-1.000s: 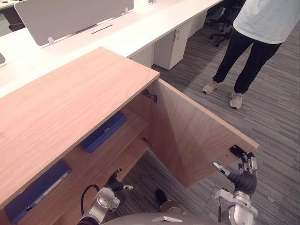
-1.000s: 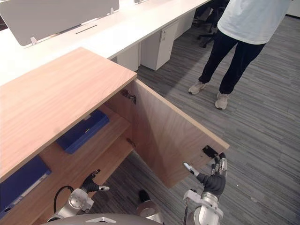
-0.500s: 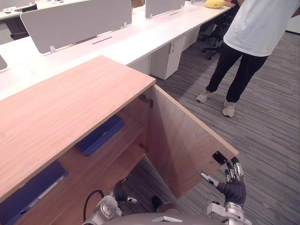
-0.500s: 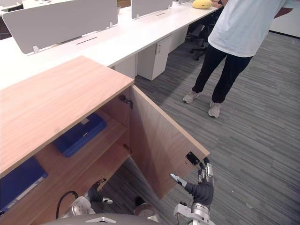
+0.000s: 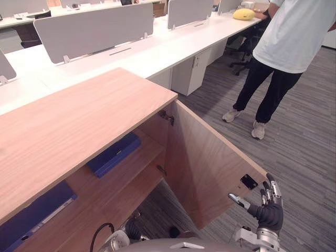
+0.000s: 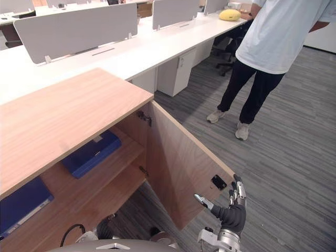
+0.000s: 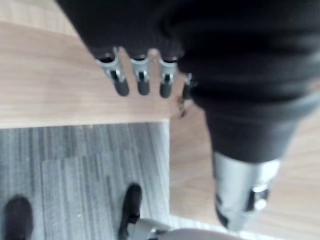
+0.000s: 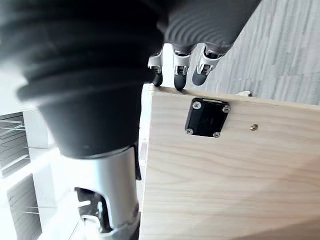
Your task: Walk over to the cabinet, pick up the folder, carry it to the office cabinet, place the folder inside the office cabinet, then close the office cabinet door
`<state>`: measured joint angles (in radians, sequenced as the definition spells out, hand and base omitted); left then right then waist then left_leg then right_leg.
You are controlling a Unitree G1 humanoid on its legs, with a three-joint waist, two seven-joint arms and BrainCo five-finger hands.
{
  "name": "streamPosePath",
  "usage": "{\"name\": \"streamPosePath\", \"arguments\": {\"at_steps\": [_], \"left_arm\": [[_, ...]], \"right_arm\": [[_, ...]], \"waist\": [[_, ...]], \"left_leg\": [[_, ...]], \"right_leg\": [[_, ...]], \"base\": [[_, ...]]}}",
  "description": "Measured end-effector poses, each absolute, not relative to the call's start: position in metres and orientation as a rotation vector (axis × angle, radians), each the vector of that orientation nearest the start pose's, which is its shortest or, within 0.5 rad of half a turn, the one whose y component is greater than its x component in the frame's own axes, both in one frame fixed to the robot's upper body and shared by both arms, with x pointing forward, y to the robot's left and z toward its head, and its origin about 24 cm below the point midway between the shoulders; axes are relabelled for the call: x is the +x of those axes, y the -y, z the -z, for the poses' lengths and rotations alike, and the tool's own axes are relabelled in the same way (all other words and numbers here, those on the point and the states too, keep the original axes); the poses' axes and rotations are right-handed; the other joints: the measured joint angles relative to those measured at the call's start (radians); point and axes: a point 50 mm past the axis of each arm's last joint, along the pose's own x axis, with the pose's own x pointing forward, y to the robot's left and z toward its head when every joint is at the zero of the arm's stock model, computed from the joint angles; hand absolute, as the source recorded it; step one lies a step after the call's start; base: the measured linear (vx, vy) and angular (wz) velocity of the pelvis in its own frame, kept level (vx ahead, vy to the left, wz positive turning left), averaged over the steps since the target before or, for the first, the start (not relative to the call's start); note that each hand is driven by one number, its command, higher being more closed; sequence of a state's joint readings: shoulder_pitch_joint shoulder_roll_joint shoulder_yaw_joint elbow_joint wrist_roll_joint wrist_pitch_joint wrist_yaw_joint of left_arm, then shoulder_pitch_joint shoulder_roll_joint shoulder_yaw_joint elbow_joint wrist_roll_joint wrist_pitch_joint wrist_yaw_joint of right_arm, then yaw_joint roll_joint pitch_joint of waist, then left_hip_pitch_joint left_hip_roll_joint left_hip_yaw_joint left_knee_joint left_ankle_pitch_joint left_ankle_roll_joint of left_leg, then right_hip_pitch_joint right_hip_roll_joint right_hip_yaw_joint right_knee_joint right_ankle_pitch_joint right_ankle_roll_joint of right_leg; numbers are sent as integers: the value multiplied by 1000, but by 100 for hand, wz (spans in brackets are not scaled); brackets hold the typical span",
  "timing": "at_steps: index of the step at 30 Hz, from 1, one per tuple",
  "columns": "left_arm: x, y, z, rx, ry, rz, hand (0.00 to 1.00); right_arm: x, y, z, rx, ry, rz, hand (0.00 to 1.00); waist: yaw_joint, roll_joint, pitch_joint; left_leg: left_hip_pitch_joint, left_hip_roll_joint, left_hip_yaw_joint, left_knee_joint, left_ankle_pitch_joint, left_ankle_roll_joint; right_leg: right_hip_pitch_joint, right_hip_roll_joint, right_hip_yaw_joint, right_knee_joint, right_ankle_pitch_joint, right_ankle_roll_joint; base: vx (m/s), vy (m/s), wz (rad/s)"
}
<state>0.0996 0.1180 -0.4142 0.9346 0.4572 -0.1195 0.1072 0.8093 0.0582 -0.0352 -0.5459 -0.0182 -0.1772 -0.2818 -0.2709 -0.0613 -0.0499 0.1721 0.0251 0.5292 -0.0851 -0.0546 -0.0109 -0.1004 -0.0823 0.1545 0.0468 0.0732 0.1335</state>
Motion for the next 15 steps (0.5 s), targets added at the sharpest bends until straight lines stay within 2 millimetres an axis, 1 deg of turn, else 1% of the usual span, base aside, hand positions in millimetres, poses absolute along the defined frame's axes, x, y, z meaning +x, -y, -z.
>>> {"name": "streamPosePath", "arguments": {"at_steps": [4, 9, 12, 15], "left_arm": [[104, -133, 152, 680, -824, 497, 0], [103, -135, 153, 677, -834, 495, 0], [103, -136, 153, 669, -841, 481, 0], [103, -138, 153, 664, -844, 470, 0]], "right_arm": [[92, 212, -60, -130, 9, 582, 0], [98, 230, -67, -184, 84, 637, 0], [99, 245, -60, -210, 74, 722, 0], [96, 260, -52, -230, 45, 805, 0]], "waist": [[16, -16, -1], [26, -21, 3], [26, -23, 3], [21, -19, 4]], "left_leg": [[1, -1, -5, 0, 1, -2], [-1, -2, -11, 0, 1, -2], [-5, -4, -16, 0, -2, -3], [-13, -6, -36, 0, -3, -2]], "right_leg": [[-1, -4, -4, 8, -13, -11], [-1, -7, -8, 10, -17, -13], [-2, -10, -13, 10, -16, -16], [-1, -15, -32, 9, -16, -14]], "base": [[-13, -25, 3], [-1, -17, 3], [19, -19, 6], [32, -22, 17]]}}
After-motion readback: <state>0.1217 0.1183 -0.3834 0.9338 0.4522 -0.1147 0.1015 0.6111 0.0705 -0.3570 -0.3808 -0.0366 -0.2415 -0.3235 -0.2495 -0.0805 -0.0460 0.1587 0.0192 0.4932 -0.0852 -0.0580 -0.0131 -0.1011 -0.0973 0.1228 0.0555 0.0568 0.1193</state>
